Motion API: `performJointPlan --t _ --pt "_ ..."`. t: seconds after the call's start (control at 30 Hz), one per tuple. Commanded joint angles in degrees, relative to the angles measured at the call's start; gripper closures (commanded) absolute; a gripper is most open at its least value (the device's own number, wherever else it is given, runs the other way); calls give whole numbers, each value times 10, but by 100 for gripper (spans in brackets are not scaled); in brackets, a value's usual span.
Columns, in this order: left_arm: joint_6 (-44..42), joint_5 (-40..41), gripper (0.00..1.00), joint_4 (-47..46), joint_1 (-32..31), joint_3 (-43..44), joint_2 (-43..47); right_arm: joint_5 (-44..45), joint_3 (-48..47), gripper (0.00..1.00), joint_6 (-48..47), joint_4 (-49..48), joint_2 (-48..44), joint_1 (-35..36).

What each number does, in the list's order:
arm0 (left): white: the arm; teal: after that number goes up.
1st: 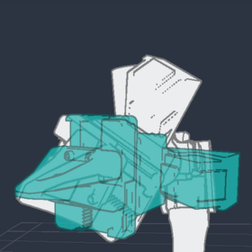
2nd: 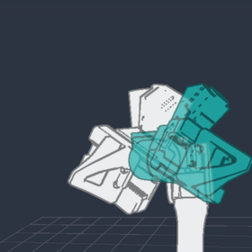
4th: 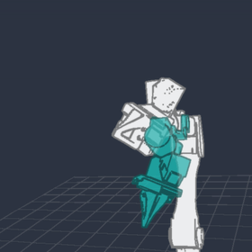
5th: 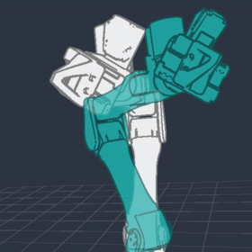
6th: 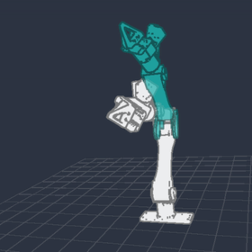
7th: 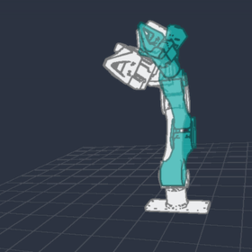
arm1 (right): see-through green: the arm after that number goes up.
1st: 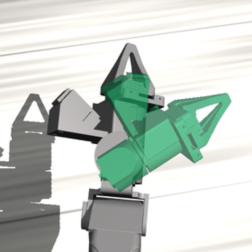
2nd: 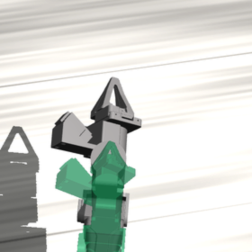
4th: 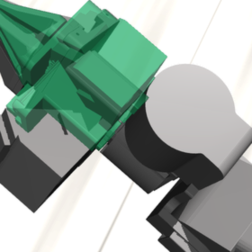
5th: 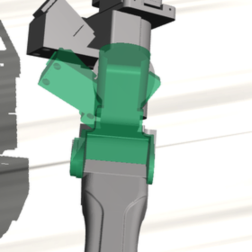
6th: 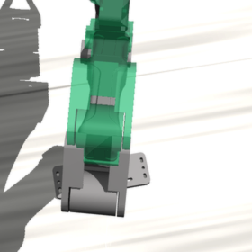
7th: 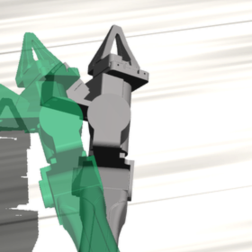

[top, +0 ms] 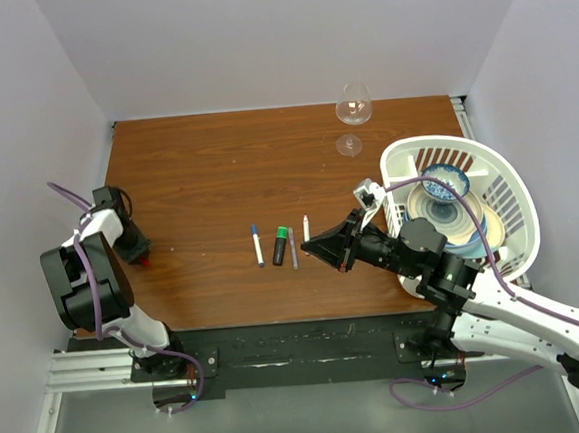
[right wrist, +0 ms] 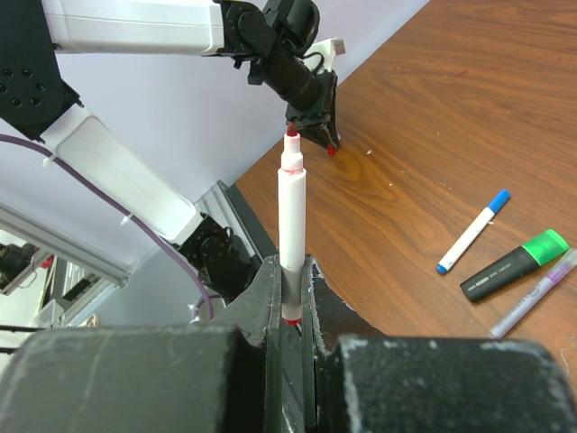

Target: Insert the pens into the pen caps

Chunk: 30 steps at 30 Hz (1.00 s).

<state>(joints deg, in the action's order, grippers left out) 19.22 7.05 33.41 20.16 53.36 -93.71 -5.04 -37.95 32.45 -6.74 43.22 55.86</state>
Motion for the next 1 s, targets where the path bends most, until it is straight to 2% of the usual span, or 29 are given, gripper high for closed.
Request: performJointPlan --t 0.0,0.07,0.2,0.3,0.37,0.53,0.67,0.77,0.97 --pt "-10 -11 100 -20 -2 7 -16 12 -12 100 -1 -2 3 -1" --pt "-9 -25 100 -17 -5 10 -10 11 -16 100 1 -2 12 -2" --pt "3 -68 100 -19 -33 24 68 -2 -25 100 9 2 46 -1" --pt "25 -152 100 -61 -87 24 149 -7 -36 100 2 2 71 -2" --pt "63 -205 100 -98 -149 17 189 -8 -40 100 -7 -6 87 -1" --pt "179 -313 100 -321 -255 -70 316 -27 -42 100 -19 -41 122 -2" --pt "302 -394 100 -527 -291 -149 379 -44 -41 100 -19 -109 175 -1" --pt "357 -423 100 -610 -307 -179 418 -57 -44 100 -5 -157 218 0" --pt "414 -427 100 -673 -332 -227 483 -58 -56 100 27 -238 288 12"
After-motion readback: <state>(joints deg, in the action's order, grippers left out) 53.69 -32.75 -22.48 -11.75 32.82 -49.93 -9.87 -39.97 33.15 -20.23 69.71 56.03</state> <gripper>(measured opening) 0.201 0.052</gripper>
